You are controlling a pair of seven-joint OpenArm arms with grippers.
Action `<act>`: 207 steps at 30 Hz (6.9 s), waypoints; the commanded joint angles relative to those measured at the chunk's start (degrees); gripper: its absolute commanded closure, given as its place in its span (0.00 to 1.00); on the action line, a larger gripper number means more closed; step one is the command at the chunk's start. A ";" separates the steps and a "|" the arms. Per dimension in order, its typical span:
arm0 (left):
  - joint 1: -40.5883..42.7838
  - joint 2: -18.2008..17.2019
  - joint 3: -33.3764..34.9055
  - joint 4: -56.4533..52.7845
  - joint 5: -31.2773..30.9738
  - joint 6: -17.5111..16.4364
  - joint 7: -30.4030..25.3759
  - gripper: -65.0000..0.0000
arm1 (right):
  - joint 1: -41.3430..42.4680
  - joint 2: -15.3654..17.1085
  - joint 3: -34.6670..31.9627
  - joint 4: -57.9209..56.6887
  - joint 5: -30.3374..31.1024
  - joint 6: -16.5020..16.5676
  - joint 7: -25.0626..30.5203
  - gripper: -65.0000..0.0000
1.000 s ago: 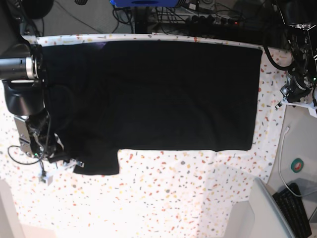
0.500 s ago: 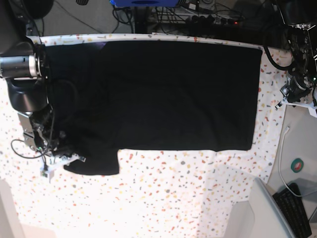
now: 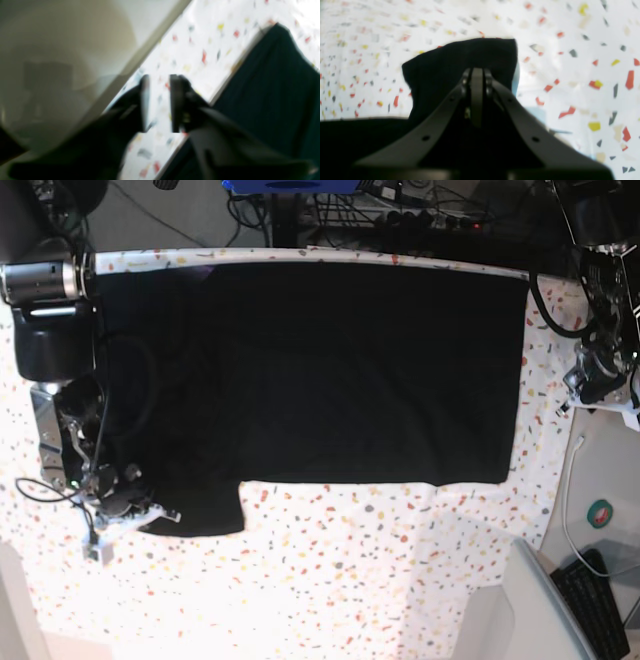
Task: Layout the t-shirt on the table in an organized manner, then fold the t-shirt properly
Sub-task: 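Grasp the hem corner nearest the left gripper with the left gripper, then lift the hem with both grippers and fold it toward the collar, then lay the folded hem over the collar edge with both grippers and release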
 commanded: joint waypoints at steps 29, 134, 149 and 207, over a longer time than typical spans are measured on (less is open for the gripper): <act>-25.35 0.55 23.07 -35.34 -0.57 -13.21 -12.63 0.12 | -3.97 0.53 0.29 10.01 0.35 0.25 -1.65 1.00; -25.27 1.69 15.60 -27.78 -0.13 -12.86 -7.44 1.00 | -3.27 0.79 0.11 9.57 0.00 0.60 -1.21 1.00; -32.12 1.78 15.60 -26.81 -0.22 -12.86 -7.44 1.00 | -1.33 3.69 -0.24 9.30 0.00 0.87 5.03 1.00; 0.14 0.46 5.05 11.34 -0.31 -16.81 14.28 1.00 | -15.13 14.07 -10.79 21.44 -9.41 8.95 -0.16 1.00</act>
